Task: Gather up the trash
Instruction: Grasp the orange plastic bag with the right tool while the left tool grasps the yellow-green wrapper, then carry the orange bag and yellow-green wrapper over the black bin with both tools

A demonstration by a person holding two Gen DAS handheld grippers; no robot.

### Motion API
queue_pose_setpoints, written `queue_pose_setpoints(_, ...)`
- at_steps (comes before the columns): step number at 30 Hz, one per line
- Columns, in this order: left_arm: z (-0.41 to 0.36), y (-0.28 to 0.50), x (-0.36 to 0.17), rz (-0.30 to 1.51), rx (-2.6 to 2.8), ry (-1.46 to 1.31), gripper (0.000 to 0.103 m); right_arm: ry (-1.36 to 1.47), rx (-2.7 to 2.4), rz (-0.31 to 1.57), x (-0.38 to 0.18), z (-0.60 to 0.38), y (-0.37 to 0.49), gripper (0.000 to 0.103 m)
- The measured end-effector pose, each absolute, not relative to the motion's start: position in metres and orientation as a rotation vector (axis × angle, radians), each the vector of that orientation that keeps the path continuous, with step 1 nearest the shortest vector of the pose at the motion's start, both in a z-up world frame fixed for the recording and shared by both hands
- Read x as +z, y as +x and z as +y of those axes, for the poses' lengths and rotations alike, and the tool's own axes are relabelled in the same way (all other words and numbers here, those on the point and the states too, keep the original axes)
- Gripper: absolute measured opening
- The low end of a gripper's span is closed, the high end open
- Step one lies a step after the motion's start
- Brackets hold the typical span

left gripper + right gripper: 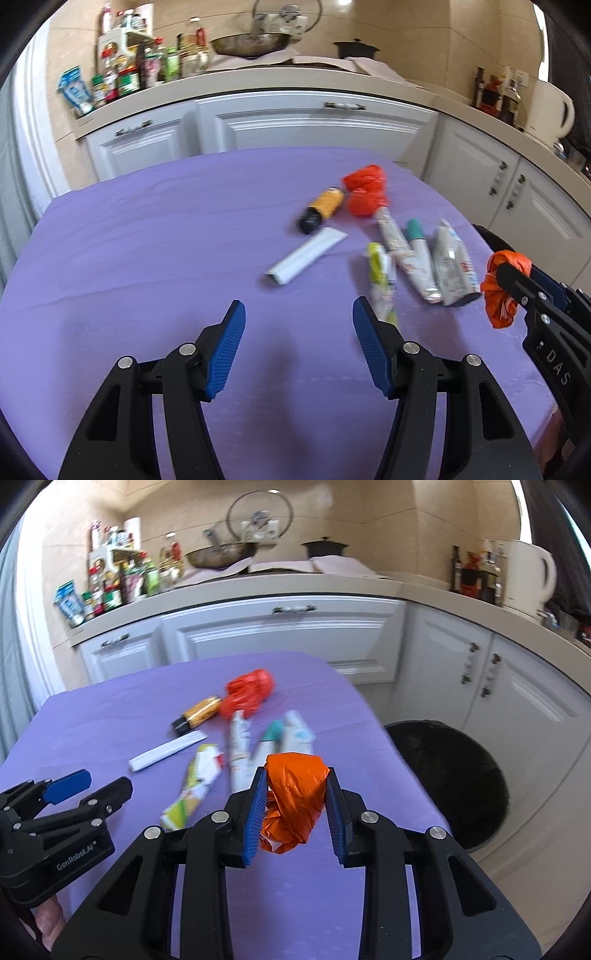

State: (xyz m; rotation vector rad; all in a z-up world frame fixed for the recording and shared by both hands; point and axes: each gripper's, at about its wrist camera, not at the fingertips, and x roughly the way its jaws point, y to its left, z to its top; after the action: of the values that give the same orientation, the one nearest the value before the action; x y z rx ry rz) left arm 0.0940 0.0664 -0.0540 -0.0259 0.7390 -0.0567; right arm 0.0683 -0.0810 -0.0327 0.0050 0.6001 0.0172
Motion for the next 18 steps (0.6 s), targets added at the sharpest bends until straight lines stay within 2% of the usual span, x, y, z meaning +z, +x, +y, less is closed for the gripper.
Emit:
queue_pose_setpoints(12, 0.019, 0.112, -0.069, 0.785, -0.093, 0.041, 0.059, 0.091, -0.066, 0.618, -0.043, -0.14, 0.068, 0.03)
queue_pose_setpoints(16, 0.012, 0.119, -0.077, 0.823, -0.113, 0.054, 0.043, 0.105, -0.064, 0.619, -0.044, -0.146, 0.069, 0.03)
queue_pose_setpoints(18, 0.01, 0.122, -0.081, 0.849, -0.129, 0.053, 0.028, 0.11, -0.064, 0.619, -0.045, -0.147, 0.07, 0.03)
